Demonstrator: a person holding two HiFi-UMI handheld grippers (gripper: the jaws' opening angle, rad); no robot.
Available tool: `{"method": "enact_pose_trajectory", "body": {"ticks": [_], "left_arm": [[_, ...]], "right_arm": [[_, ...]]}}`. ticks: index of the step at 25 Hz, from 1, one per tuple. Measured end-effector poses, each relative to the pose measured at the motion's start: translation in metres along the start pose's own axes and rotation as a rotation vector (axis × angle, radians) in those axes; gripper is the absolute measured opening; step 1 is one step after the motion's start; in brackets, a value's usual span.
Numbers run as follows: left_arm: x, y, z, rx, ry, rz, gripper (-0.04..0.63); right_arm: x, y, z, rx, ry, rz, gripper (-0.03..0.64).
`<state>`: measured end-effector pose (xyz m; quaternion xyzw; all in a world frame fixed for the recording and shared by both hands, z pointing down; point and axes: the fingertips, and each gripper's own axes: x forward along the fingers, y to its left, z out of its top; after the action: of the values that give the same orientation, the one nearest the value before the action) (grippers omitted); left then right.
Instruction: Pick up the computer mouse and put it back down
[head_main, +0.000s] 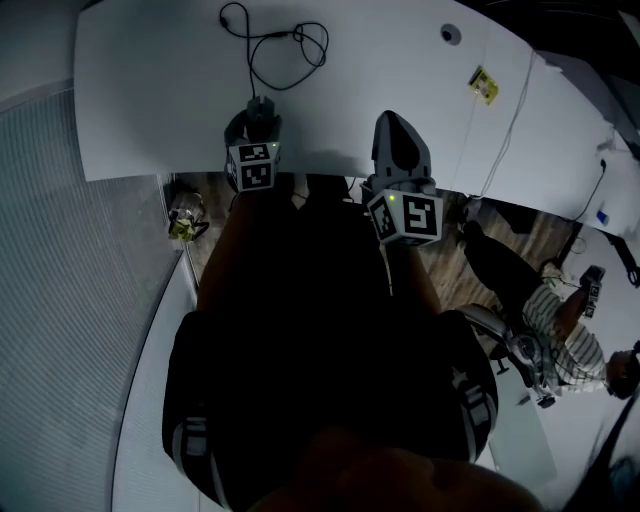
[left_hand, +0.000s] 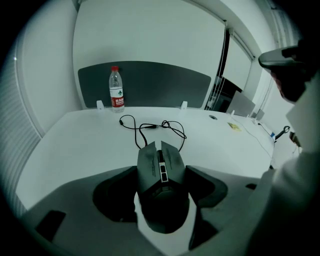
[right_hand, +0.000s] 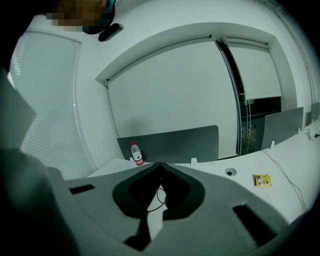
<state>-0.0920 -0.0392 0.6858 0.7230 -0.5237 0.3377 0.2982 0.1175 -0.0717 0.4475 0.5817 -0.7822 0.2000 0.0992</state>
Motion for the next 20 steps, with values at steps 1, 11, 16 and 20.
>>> {"method": "enact_pose_trajectory", "body": {"ticks": [1, 11, 16, 20], "left_arm": [[-0.002, 0.001, 0.002, 0.002, -0.011, 0.002, 0.296], [-0.035, 0.004, 0.023, -0.010, -0.071, 0.010, 0.296], [-0.047, 0.005, 0.037, -0.016, -0.116, 0.014, 0.296], [-0.056, 0.004, 0.046, -0.016, -0.139, 0.010, 0.296]], "right_arm": [[-0.002, 0.001, 0.000, -0.002, -0.003, 0.000, -0.002], [-0.021, 0.006, 0.001, -0.006, -0.020, -0.005, -0.002], [-0.028, 0.004, 0.002, -0.016, -0.028, -0.010, -0.002], [-0.034, 0.004, 0.005, -0.022, -0.037, -0.013, -0.002]]}}
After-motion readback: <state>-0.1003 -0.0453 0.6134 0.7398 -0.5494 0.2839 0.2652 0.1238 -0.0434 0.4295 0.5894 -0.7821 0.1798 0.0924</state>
